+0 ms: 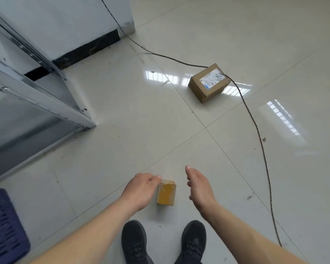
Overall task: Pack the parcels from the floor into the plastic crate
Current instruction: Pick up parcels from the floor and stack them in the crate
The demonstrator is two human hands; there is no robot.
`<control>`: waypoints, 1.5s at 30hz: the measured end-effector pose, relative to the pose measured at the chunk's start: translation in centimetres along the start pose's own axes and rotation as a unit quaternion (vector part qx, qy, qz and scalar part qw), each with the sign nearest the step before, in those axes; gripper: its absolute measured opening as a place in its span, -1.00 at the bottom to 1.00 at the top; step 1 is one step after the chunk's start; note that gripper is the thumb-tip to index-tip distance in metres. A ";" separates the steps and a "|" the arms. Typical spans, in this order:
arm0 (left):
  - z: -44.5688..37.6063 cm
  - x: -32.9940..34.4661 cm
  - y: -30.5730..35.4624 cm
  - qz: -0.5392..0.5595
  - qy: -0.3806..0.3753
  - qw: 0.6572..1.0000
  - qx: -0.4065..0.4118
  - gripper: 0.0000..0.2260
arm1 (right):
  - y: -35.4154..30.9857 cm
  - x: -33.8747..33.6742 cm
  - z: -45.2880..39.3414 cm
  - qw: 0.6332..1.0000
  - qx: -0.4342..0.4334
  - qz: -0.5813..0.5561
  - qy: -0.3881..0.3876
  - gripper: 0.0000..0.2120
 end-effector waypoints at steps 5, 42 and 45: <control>-6.4 5.2 -4.9 0.003 -0.023 1.000 -0.002 -0.63 | 6.1 2.1 -6.2 0.999 0.030 0.012 -0.005 -0.49; -17.5 11.4 -17.2 0.142 0.078 0.986 -0.037 -0.63 | 17.7 10.8 -17.9 0.992 -0.016 0.104 0.068 -0.54; -17.5 11.4 -17.2 0.153 0.074 0.985 -0.037 -0.55 | 17.6 10.8 -18.1 0.992 -0.017 0.100 0.069 -0.55</control>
Point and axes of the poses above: each hand's wrist, its own z-axis away from the middle knuckle, its own x-axis out of the palm, y = z × x, the point moved 2 cm from there along -z, towards the middle knuckle, and after that the axes turned 2 degrees about x, right-handed, at the moved point
